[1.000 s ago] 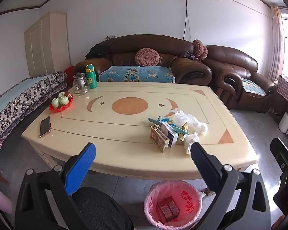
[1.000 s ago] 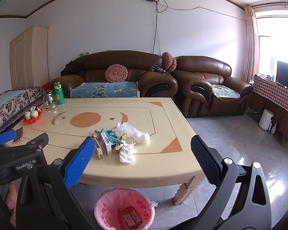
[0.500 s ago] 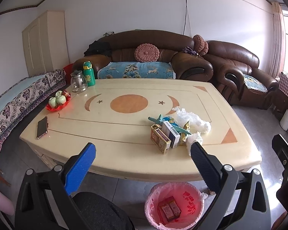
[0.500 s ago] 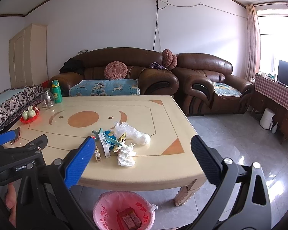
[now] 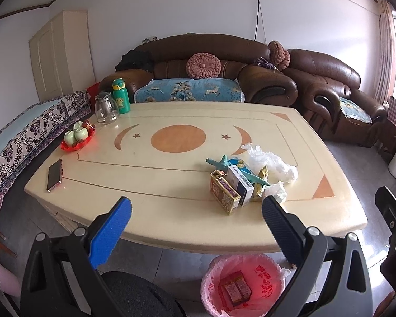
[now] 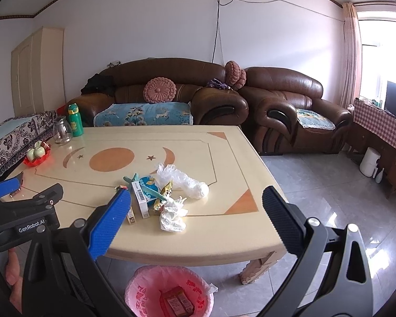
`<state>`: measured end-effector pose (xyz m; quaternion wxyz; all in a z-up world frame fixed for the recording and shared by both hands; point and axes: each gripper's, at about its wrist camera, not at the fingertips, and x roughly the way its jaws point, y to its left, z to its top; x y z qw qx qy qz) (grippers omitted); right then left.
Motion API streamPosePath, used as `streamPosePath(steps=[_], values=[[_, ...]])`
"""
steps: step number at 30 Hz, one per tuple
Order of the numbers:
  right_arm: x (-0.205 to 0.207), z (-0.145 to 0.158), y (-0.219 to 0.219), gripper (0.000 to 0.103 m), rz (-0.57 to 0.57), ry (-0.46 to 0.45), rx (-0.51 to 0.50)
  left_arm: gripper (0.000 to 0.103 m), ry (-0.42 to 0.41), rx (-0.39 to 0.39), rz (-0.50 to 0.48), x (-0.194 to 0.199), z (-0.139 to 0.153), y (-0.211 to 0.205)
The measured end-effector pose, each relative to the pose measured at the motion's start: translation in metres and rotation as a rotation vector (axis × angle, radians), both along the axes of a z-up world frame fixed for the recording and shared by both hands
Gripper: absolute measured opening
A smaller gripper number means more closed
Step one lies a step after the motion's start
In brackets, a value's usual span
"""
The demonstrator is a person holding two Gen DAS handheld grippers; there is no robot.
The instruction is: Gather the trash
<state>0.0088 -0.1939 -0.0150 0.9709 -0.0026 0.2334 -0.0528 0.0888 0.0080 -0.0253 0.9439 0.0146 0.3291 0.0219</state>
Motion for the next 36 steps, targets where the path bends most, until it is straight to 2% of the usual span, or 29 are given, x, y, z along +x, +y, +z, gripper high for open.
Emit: streamPosePath(steps=[17,22,25,30,36], values=[[0.038,-0.030,-0.005,0.097,-0.008,0.037,-0.023,0.097,0.066,0.015,0.016,0.045,-0.033,0.002],[0.063,-0.058,-0.018,0.097,0.008,0.106,0.008,0.097,0.117,0.002,-0.020,0.071,-0.057,0.008],[0.075,-0.075,-0.021,0.097,-0.001,0.125,0.005,0.097,0.164,-0.006,-0.002,0.089,-0.073,0.010],[0.100,-0.112,-0.016,0.097,0.068,0.158,0.043,0.097,0.273,-0.100,0.014,0.131,-0.104,0.012],[0.130,-0.151,-0.003,0.097,0.106,0.195,0.022,0.097,0.310,-0.100,0.015,0.164,-0.128,-0.003]])
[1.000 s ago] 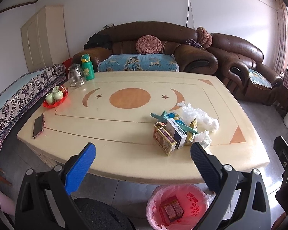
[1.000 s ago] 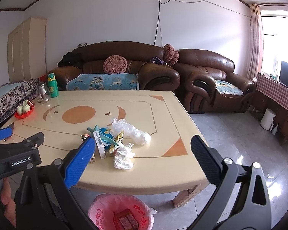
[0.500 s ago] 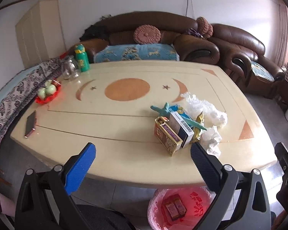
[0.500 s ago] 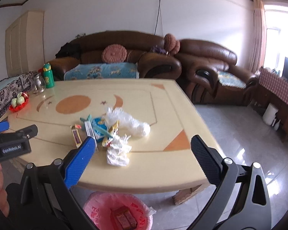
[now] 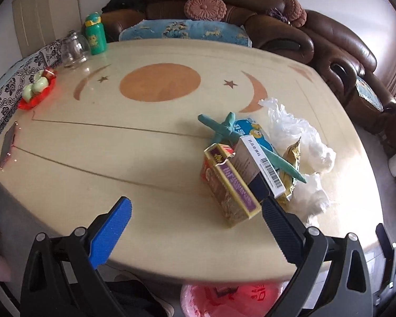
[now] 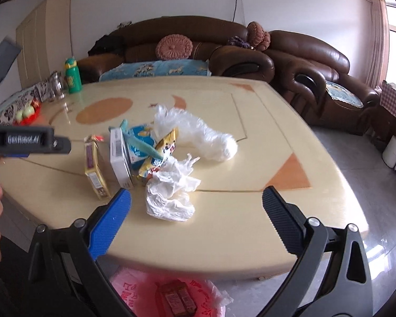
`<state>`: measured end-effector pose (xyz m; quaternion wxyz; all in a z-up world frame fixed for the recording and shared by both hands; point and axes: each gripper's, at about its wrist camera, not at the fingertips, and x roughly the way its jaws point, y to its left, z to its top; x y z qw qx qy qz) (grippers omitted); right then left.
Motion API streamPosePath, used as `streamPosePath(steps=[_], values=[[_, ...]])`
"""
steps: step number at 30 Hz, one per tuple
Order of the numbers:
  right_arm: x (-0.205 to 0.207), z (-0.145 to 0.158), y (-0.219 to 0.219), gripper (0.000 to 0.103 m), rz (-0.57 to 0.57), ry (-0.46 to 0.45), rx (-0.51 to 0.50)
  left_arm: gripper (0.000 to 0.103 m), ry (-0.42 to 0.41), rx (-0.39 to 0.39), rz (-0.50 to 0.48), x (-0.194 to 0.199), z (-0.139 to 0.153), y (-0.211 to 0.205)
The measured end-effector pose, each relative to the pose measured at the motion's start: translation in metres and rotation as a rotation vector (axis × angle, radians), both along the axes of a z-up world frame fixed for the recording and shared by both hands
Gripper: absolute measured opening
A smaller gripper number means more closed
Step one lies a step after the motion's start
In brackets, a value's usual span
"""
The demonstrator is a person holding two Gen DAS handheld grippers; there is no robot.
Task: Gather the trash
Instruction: 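Grasp the yellow cigarette box with the left tool while the right tool grasps the white tissue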
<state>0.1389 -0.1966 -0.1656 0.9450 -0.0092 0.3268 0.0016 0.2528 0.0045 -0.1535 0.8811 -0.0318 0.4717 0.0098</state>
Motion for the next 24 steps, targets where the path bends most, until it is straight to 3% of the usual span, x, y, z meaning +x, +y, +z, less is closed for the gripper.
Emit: streamPosePath(steps=[6,14,24], values=[[0.019,-0.025,0.010,0.097,0.012,0.019,0.010,0.097,0.037,0.013,0.012,0.022,-0.018,-0.012],[0.030,-0.032,0.019,0.097,0.036,-0.008,0.009,0.097,0.082,-0.008,0.030,0.041,-0.034,-0.011],[0.048,-0.045,0.020,0.095,0.034,0.040,0.054,0.091,0.109,-0.005,0.028,0.053,-0.048,-0.012]])
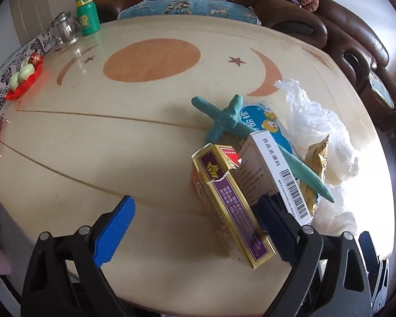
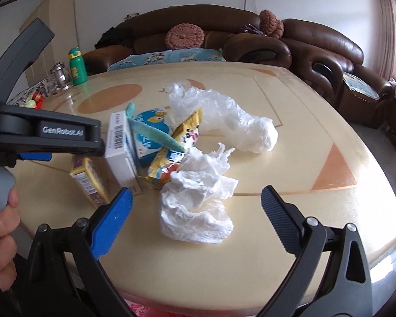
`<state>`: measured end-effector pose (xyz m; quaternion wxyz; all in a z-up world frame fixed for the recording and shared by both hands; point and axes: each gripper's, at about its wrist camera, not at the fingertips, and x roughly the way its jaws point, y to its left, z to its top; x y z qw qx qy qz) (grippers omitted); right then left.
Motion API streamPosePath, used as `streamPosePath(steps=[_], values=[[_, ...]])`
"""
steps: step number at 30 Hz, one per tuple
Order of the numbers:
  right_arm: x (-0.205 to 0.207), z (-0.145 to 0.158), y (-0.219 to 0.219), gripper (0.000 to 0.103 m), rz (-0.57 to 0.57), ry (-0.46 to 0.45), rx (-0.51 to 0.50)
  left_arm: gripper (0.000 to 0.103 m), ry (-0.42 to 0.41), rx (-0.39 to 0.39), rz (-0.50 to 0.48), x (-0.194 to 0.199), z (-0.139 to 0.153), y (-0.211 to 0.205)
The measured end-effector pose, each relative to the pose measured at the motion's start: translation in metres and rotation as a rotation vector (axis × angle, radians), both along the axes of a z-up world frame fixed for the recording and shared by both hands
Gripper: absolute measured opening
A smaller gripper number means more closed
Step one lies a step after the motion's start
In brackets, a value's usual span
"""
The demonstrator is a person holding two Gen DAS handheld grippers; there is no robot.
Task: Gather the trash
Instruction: 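Grasp the yellow cigarette box with the left tool while the right tool grasps the white tissue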
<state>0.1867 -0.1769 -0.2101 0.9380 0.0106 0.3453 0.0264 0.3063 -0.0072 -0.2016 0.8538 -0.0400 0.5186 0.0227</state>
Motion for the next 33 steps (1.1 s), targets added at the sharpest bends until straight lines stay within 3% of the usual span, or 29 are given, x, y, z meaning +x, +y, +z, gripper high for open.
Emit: streamPosePath(steps=[11,13,14,15,19,26,33], values=[[0.016,-0.010,0.005,0.092,-0.001,0.056,0.023,0.081,0.035,-0.035,0.006,0.010,-0.011,0.004],[0.018,-0.013,0.003,0.081,-0.012,0.061,0.029,0.077,0.042,-0.039,0.006,0.011,-0.014,0.005],[0.020,-0.014,0.004,0.063,-0.020,0.068,0.012,0.073,0.047,-0.036,0.006,0.011,-0.015,0.004],[0.022,-0.016,0.005,0.054,-0.040,0.076,-0.019,0.071,0.051,-0.039,0.006,0.011,-0.017,0.004],[0.024,-0.021,0.008,0.045,-0.028,0.084,-0.017,0.063,0.065,-0.049,0.004,0.012,-0.022,0.005],[0.021,-0.021,0.016,0.027,-0.020,0.059,-0.073,0.033,0.082,-0.071,-0.004,0.014,-0.025,0.007],[0.018,-0.019,0.015,0.020,-0.030,0.043,-0.081,0.026,0.048,-0.028,0.004,0.011,-0.016,0.013]])
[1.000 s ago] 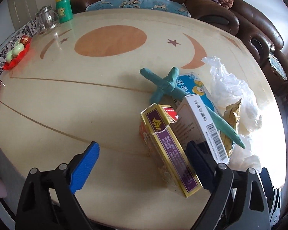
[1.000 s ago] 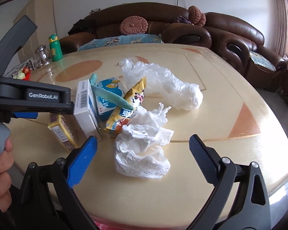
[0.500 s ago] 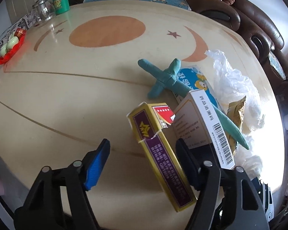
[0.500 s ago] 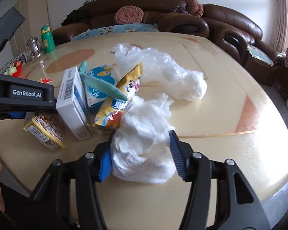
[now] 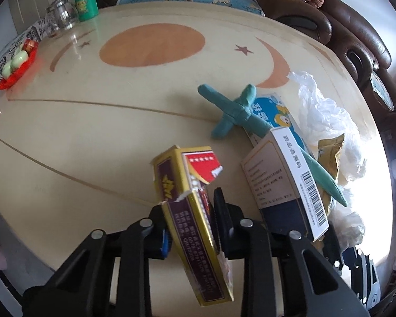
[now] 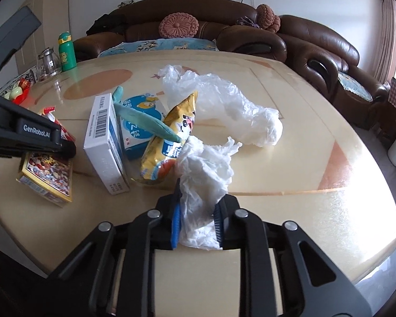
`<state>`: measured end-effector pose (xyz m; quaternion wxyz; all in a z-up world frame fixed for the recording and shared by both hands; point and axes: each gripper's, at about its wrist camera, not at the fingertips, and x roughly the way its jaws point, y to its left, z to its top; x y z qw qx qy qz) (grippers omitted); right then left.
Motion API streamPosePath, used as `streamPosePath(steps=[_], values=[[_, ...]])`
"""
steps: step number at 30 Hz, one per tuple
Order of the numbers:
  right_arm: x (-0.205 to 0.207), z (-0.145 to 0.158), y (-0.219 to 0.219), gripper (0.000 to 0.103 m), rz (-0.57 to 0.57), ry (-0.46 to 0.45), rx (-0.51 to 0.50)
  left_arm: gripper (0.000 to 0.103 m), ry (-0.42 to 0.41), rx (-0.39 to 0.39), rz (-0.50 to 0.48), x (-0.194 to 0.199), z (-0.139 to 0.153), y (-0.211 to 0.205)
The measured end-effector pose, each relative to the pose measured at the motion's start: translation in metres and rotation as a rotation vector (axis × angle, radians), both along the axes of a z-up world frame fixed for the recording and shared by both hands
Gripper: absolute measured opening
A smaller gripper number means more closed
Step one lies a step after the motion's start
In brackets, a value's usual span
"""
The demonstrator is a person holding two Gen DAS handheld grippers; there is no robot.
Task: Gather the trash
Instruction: 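Grasp the yellow cigarette box with the left tool while the right tool grasps the white tissue, then carry the cigarette box and tissue with both tools over the pink wastebasket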
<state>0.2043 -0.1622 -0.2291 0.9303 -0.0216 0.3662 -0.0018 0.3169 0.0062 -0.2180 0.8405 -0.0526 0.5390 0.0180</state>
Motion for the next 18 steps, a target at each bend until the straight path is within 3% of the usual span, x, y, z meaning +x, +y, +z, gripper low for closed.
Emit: streamPosePath(steps=[10,18], values=[[-0.014,0.017,-0.004,0.019,-0.045,-0.088,-0.054,0.020,-0.047,0.052,-0.031,-0.012,0.017,-0.002],[-0.023,0.035,-0.014,0.019,-0.088,-0.150,-0.061,0.020,-0.073,0.018,-0.060,-0.023,0.027,0.003]])
